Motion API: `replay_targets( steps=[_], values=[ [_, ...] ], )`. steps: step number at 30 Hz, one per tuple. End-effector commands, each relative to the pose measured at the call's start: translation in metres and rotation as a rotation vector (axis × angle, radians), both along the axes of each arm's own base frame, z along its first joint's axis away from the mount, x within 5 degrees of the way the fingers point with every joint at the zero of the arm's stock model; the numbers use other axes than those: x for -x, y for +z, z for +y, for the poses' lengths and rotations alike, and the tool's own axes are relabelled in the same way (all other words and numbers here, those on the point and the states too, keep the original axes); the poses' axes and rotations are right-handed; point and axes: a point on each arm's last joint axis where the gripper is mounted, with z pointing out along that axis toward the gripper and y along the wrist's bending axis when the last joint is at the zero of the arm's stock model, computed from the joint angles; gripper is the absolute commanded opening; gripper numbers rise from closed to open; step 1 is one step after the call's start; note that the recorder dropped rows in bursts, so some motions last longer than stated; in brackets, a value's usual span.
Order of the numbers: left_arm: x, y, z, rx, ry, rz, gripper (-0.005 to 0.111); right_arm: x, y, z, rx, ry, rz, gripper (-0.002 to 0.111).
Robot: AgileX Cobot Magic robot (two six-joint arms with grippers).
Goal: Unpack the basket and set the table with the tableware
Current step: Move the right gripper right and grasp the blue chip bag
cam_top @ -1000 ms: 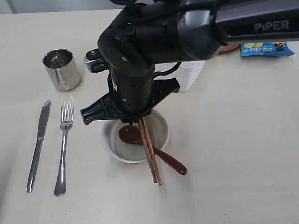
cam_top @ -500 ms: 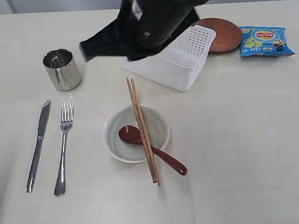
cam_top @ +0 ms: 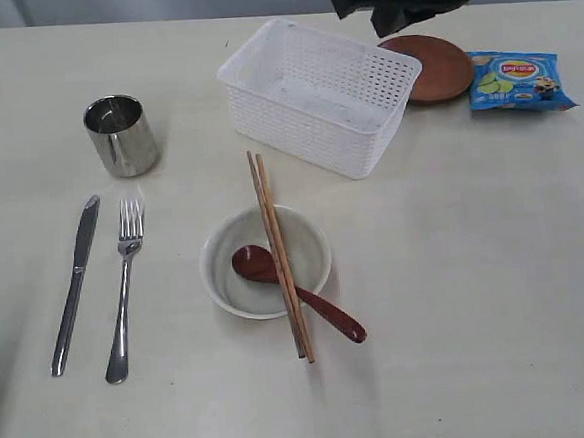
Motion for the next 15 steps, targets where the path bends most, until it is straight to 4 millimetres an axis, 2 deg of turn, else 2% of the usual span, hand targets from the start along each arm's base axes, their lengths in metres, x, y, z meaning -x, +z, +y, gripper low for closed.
replay_targets(
  steps=[1, 3, 6, 10, 13, 15],
  values=[
    [0.0, 0.0, 0.0, 0.005, 0.001, -0.011, 0.0, -0.008, 0.0, 0.001, -0.017, 0.066, -0.059, 0.011],
    [0.0, 0.0, 0.0, 0.005, 0.001, -0.011, 0.0, -0.017, -0.007, -0.001, 0.04, 0.061, -0.095, 0.019],
    [0.0, 0.0, 0.0, 0.005, 0.001, -0.011, 0.0, -0.037, -0.021, -0.025, 0.08, -0.126, -0.097, 0.031],
    [0.0, 0.0, 0.0, 0.005, 0.001, -0.011, 0.0, -0.065, -0.045, -0.087, 0.078, -0.41, -0.019, 0.039],
    [0.0, 0.0, 0.0, 0.005, 0.001, -0.011, 0.0, -0.078, -0.066, -0.139, -0.013, -0.596, 0.066, 0.04],
    [0.0, 0.0, 0.0, 0.005, 0.001, -0.011, 0.0, -0.083, -0.082, -0.165, -0.078, -0.675, 0.121, 0.04]
  ],
)
